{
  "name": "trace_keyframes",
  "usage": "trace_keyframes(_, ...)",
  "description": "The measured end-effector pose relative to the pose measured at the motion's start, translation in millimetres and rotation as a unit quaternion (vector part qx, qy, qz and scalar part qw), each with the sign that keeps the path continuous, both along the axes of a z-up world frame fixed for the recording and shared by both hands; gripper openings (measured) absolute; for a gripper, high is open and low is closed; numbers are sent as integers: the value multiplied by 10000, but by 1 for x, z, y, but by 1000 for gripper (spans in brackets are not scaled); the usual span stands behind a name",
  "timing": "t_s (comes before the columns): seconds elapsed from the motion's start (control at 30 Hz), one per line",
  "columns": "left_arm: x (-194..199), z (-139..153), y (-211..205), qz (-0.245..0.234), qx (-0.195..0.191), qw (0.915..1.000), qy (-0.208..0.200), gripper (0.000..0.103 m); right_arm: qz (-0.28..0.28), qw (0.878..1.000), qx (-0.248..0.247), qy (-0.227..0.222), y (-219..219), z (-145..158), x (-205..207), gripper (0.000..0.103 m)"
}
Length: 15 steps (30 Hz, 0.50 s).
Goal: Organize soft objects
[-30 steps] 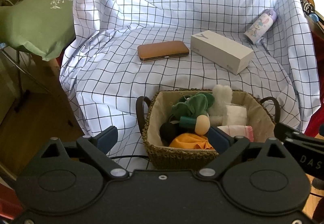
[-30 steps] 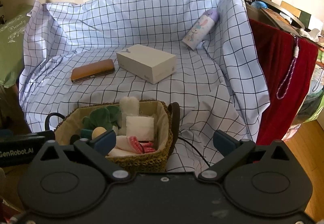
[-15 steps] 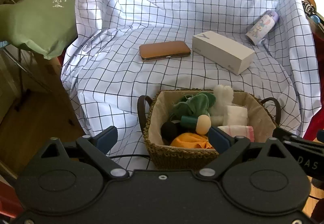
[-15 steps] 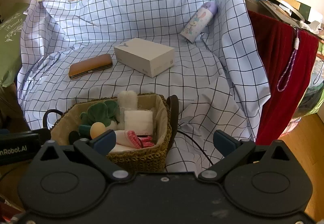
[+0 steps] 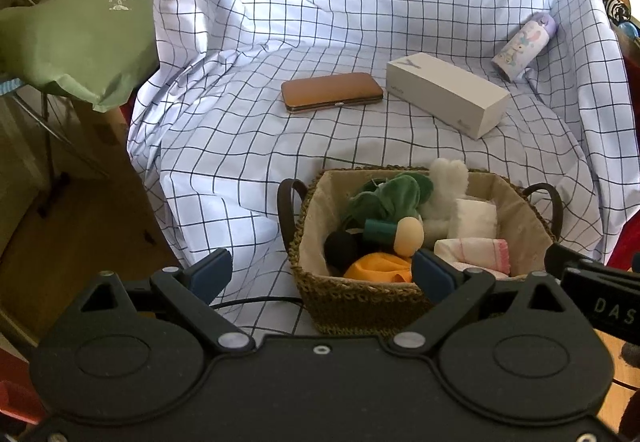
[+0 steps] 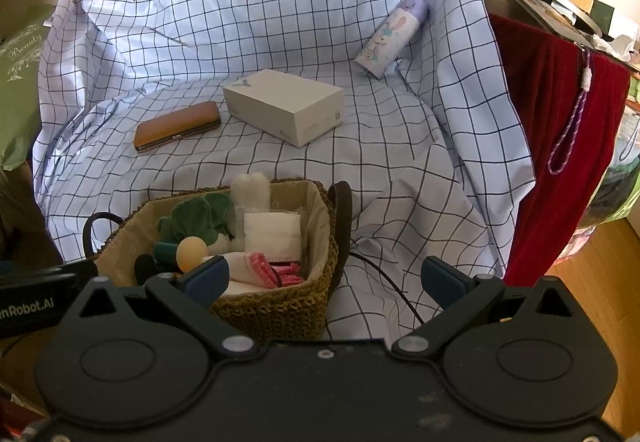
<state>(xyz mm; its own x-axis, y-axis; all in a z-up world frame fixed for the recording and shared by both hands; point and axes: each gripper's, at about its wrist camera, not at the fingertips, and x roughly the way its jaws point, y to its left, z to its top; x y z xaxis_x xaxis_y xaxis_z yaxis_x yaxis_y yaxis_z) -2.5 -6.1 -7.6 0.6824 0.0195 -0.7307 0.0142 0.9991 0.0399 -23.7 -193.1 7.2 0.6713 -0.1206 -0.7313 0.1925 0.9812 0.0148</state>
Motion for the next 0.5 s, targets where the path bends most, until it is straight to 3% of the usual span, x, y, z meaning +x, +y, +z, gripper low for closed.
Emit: trace_keyframes(0.5,1,-2,-2,-73,33,9999,77,94,-9,10000,20,28,1,-2,0,103)
